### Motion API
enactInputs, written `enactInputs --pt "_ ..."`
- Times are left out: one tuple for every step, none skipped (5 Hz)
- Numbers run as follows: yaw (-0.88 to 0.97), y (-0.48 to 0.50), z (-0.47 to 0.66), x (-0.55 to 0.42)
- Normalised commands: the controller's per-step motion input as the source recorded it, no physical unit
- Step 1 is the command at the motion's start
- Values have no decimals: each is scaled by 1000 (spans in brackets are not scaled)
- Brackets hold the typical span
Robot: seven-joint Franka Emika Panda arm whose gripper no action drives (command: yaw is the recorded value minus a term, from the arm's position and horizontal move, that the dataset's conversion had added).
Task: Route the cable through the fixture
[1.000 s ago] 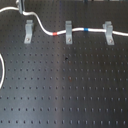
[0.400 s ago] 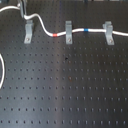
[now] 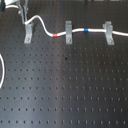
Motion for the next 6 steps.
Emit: enactInputs --pt "443 -70 101 -136" --pt "306 -168 -2 66" --pt "297 -268 41 26" --pt "469 -233 96 -141" --pt "366 -298 115 -230" --pt "291 -293 68 -168"
